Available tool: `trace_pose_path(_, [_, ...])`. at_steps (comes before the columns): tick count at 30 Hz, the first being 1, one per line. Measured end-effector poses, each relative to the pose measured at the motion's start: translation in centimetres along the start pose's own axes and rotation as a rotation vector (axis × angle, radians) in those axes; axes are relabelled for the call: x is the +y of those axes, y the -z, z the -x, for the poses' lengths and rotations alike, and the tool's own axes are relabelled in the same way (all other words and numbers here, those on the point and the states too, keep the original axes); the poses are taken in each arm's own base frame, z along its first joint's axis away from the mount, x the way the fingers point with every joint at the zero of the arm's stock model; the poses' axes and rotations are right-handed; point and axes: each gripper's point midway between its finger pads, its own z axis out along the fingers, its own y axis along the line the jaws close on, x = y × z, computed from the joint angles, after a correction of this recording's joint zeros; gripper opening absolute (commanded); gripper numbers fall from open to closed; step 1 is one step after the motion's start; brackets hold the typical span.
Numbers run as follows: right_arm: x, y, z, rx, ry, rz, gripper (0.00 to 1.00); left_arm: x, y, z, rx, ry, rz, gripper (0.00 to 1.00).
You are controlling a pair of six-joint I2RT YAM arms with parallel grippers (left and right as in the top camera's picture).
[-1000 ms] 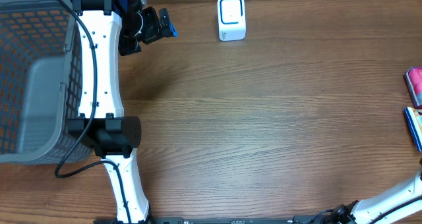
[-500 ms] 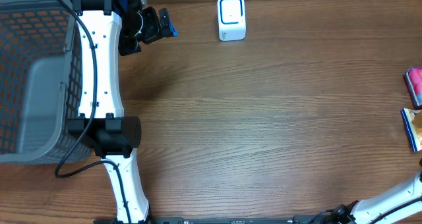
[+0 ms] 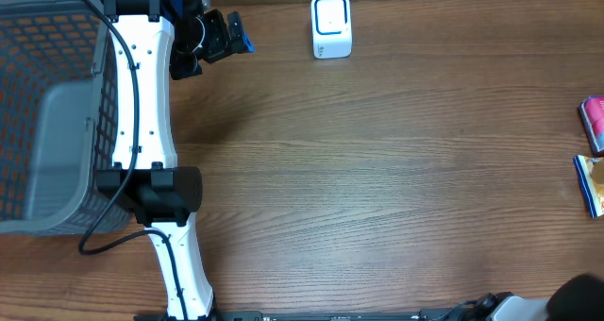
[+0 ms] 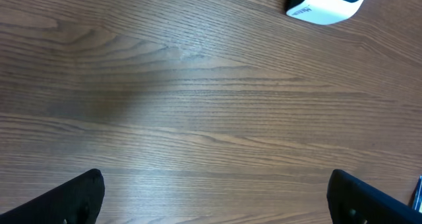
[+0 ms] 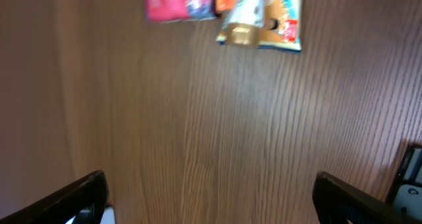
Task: Scan the item barcode
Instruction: 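Carry the Pantene tube to the right table edge and release it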
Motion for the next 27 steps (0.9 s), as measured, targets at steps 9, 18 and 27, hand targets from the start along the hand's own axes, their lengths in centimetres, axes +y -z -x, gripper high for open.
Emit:
trace_pose_path(9, [-0.6, 6.2, -10.9, -0.09, 0.313, 0.241, 1.0, 0.0, 0.0, 0.0, 0.0, 0.0, 0.0, 1.0])
trace_pose_path(18, [-5.2, 3.2, -15.5, 0.075, 0.272, 0.139, 1.0, 0.0, 0.0, 0.0, 0.0, 0.0, 0.0, 1.0])
trace_pose_path(27, [-5.1, 3.2, -15.5, 0.079, 0.261, 0.139, 1.0, 0.0, 0.0, 0.0, 0.0, 0.0, 0.0, 1.0])
